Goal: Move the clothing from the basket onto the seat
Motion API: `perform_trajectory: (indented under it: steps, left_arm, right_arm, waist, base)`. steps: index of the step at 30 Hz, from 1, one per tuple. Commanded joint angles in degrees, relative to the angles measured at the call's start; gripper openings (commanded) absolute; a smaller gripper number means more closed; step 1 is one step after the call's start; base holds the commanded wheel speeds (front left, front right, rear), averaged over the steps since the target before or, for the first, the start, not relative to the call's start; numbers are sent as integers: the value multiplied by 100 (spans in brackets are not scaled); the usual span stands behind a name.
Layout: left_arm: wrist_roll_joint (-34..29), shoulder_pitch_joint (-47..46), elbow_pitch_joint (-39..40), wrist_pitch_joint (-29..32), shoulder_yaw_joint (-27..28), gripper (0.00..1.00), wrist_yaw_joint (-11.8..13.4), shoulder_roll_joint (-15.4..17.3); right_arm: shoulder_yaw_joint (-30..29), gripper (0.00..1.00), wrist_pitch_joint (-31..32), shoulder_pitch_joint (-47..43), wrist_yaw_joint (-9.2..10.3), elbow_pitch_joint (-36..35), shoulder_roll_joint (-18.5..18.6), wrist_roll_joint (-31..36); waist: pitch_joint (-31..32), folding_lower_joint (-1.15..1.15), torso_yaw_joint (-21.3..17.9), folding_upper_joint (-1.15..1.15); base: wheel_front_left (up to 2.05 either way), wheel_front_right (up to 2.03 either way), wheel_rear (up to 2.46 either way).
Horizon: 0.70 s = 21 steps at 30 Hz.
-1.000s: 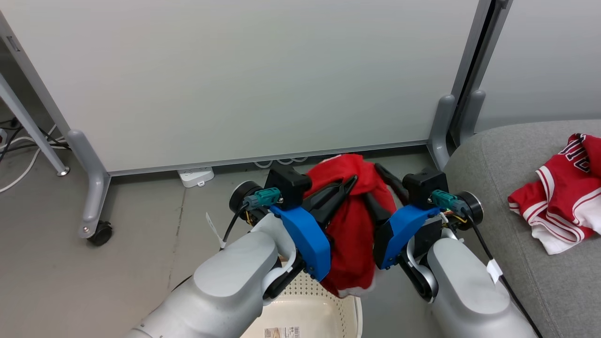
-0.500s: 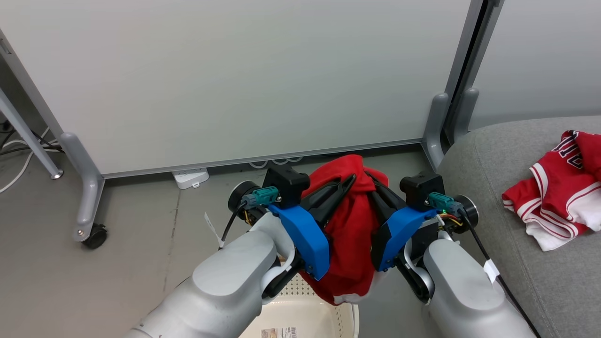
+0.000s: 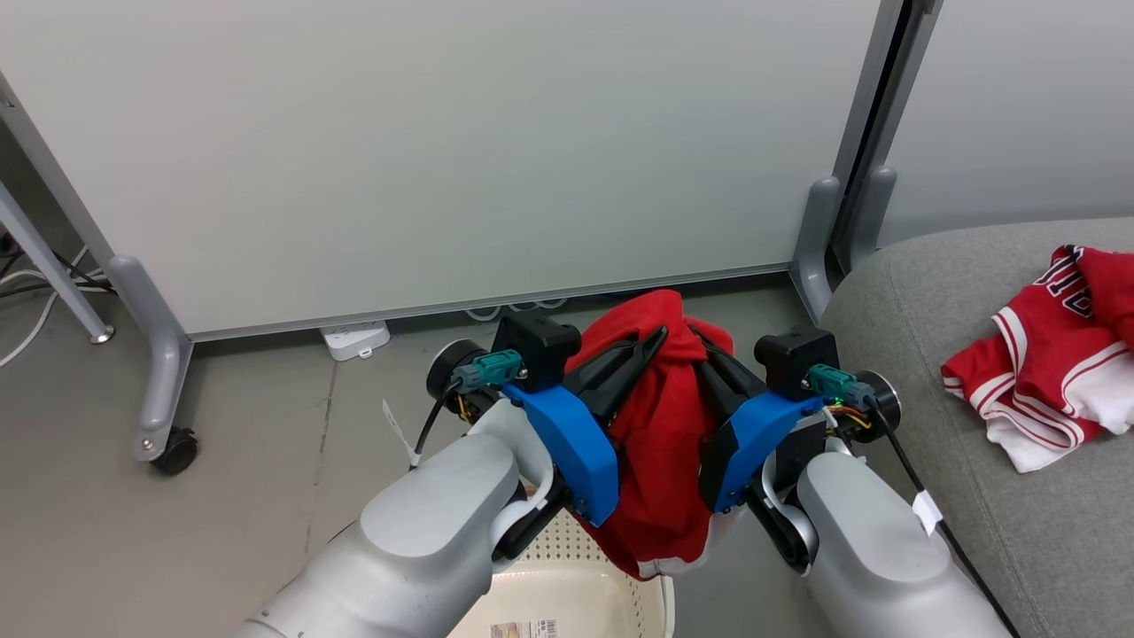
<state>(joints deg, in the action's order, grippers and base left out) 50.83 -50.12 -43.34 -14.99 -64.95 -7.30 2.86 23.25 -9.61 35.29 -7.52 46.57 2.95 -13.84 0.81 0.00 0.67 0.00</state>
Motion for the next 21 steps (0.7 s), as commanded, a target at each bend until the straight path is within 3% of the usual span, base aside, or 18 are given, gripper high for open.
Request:
perform_trajectory:
  steps: [1, 2, 3, 11, 21]
  left_arm:
    - [-11, 33, -3, -29, 42, 36, -23, 8]
    - [-28, 43, 4, -29, 60, 81, -23, 8]
    - [-44, 58, 11, -29, 81, 100, -23, 8]
    - [-439, 427, 235, -28, 510, 100, 12, 77]
    - [-1554, 1680, 1383, -25, 1723, 100, 152, 518]
  right_arm:
    - [15, 0, -38, 64, 6, 23, -11, -31]
    - [18, 0, -45, 61, 6, 30, -10, -35]
    - [22, 0, -56, 63, 6, 38, -10, -41]
    - [-91, 0, -159, 117, 6, 5, -10, -70]
    - [-446, 0, -214, 25, 6, -117, 104, 57]
  waist:
    - [6, 0, 0, 0]
    - [8, 0, 0, 0]
    - [9, 0, -2, 0]
    - [-13, 0, -13, 0]
    - [-126, 0, 52, 0]
  base:
    - [0, 0, 0]
    - [0, 0, 0]
    - [0, 0, 0]
    - [0, 0, 0]
    - [0, 0, 0]
